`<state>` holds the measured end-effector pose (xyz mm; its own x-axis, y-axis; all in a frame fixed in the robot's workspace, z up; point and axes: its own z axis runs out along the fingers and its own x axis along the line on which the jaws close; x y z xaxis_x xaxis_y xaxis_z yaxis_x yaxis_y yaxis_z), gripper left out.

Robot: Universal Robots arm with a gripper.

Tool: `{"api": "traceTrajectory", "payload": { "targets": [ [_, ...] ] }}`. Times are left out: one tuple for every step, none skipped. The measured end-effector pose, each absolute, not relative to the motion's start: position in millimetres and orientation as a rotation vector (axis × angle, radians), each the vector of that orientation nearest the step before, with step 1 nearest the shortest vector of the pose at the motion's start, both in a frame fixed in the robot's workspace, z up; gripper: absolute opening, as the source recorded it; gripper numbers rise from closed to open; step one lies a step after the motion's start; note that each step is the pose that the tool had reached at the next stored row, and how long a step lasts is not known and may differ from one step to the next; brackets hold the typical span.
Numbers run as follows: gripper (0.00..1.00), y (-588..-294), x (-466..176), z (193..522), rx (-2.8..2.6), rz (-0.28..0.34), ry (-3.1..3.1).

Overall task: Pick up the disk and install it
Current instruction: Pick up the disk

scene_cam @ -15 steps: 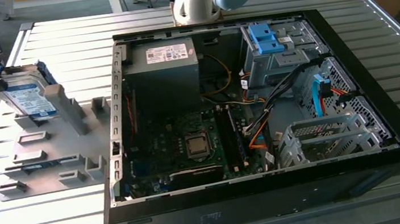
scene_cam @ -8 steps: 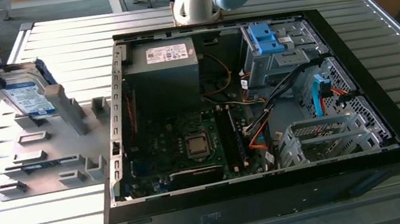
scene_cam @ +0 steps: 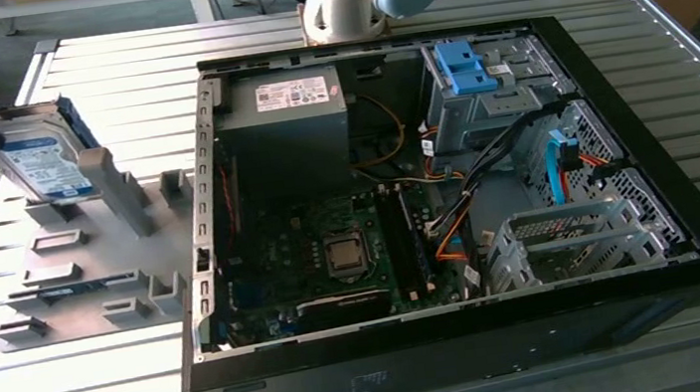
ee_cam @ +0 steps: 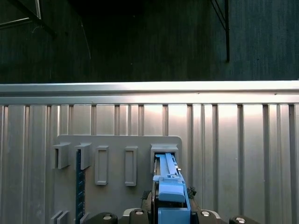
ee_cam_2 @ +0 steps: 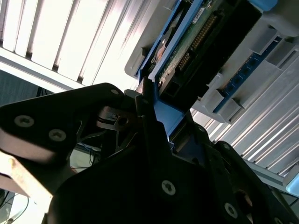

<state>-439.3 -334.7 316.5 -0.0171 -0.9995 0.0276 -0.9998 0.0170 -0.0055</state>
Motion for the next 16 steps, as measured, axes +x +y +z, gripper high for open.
{"api": "traceTrajectory", "payload": {
  "targets": [
    [0.36, -335, -439, 318, 2.191, 0.036, -2.229],
    [0.36, -335, -439, 319, 2.191, 0.036, -2.229],
    [0.36, -335, -439, 321, 2.191, 0.036, -2.229],
    [0.36, -335, -439, 322, 2.191, 0.036, -2.229],
    [0.36, -335, -439, 324, 2.191, 0.036, -2.229],
    [0.36, -335, -439, 326, 2.191, 0.036, -2.229],
    [0.36, -335, -439, 327, 2.191, 0.036, -2.229],
    [0.36, -335, -439, 329, 2.191, 0.036, -2.229],
    [0.36, -335, -439, 330, 2.191, 0.036, -2.229],
    [0.36, -335, -439, 332, 2.191, 0.036, -2.229],
    [0.36, -335, -439, 334, 2.191, 0.036, -2.229],
    [0.36, -335, -439, 336, 2.191, 0.036, -2.229],
    [0.36, -335, -439, 338, 2.191, 0.036, -2.229],
    [0.36, -335, -439, 339, 2.191, 0.036, -2.229],
    [0.36, -335, -439, 341, 2.191, 0.036, -2.229],
    [0.36, -335, -439, 343, 2.191, 0.036, -2.229]
  ]
}}
